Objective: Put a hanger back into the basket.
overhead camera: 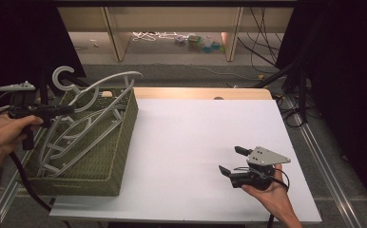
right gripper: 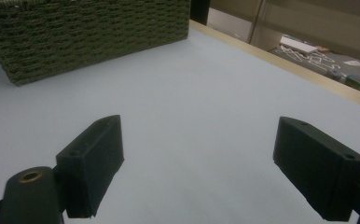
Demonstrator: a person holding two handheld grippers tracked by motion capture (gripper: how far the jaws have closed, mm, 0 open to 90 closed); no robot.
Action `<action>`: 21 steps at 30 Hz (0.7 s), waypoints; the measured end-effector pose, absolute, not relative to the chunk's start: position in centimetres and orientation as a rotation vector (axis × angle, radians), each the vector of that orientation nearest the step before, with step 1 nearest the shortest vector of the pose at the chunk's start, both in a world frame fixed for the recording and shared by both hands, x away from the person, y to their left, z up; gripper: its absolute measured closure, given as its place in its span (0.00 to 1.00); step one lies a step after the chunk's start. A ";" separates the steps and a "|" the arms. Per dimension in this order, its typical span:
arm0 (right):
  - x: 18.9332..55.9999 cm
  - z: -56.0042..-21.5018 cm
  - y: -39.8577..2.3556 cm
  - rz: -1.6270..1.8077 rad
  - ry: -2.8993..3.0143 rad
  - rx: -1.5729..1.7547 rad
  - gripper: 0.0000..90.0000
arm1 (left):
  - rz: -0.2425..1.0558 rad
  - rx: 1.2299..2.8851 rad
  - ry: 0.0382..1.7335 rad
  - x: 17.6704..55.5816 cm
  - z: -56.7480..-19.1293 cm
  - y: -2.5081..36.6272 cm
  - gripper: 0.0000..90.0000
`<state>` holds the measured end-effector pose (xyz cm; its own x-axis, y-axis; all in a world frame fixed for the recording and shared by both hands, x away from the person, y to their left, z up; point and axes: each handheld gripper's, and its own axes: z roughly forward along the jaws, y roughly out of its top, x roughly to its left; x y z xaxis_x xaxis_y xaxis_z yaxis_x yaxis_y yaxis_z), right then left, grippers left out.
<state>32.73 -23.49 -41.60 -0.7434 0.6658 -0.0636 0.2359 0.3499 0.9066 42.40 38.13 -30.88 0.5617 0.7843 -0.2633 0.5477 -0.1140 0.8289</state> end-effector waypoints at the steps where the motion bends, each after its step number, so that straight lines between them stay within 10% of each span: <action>1: 32.7 -41.5 -23.6 1.351 2.206 0.792 0.19 | 0.306 1.791 1.109 42.5 -31.0 38.3 0.88; 21: 32.8 -41.7 -23.4 1.375 2.193 0.782 0.19 | 0.322 1.828 1.151 42.8 -32.4 40.4 0.88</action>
<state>32.81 -23.41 -41.75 -0.7462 0.6627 -0.0638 0.2314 0.3480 0.9085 42.84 40.39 -32.42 0.5279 0.8157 -0.2364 0.5745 -0.1381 0.8067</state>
